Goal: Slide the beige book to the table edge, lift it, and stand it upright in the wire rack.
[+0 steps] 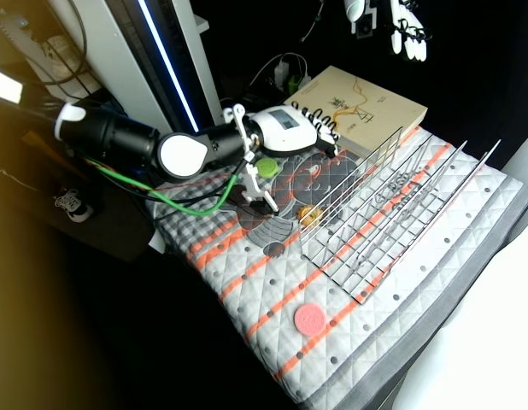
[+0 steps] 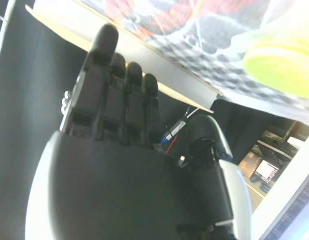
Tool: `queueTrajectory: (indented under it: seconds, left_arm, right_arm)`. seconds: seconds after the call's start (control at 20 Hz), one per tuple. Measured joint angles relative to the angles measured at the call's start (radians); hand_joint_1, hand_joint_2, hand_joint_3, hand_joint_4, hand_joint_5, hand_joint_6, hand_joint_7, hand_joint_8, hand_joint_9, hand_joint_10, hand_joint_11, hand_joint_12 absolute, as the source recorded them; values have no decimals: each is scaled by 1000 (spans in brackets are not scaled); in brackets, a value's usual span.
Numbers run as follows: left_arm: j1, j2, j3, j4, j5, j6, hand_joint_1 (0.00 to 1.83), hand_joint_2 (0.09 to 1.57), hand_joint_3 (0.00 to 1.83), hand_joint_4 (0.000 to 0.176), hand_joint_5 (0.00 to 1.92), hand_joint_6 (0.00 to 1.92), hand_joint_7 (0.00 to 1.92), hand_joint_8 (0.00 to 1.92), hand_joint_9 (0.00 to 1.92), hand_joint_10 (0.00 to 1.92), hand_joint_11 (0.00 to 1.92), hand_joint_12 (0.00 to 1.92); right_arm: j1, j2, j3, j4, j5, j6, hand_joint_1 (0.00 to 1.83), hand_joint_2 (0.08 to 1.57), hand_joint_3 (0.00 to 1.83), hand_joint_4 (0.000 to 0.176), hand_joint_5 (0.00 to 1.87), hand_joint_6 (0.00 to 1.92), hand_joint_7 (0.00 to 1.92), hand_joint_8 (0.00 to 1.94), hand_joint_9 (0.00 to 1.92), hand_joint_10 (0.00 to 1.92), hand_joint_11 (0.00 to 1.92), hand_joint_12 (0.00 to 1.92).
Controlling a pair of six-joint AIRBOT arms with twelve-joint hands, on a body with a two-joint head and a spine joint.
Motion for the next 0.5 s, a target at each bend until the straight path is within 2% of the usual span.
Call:
queueTrajectory:
  seconds: [0.1, 0.25, 0.35, 0.5]
  left_arm:
    - [0, 0, 0, 0, -1, 0, 0, 1269, 0, 137, 377, 1, 288, 1, 224, 0, 0, 373]
    - [0, 0, 0, 0, -2, -1, 0, 1274, 1, 139, 382, 1, 292, 1, 228, 1, 0, 402]
    - [0, 0, 0, 0, -3, -2, 0, 1283, 5, 129, 384, 2, 290, 0, 228, 1, 0, 397]
    - [0, 0, 0, 0, -13, -3, 0, 1280, 2, 135, 378, 1, 301, 5, 235, 4, 0, 391]
  right_arm:
    - [0, -12, 5, 6, -1, 0, 0, 1406, 1, 0, 350, 1, 371, 1, 371, 0, 289, 704]
    - [0, -27, 16, 12, -2, 0, 0, 1403, 0, 0, 361, 5, 389, 7, 396, 10, 309, 723]
    - [0, -37, 24, 18, 0, 0, 0, 1411, 0, 0, 358, 0, 388, 0, 406, 1, 284, 840]
    - [2, -60, 38, 26, 2, 0, 0, 1429, 6, 0, 374, 5, 407, 6, 452, 16, 306, 866]
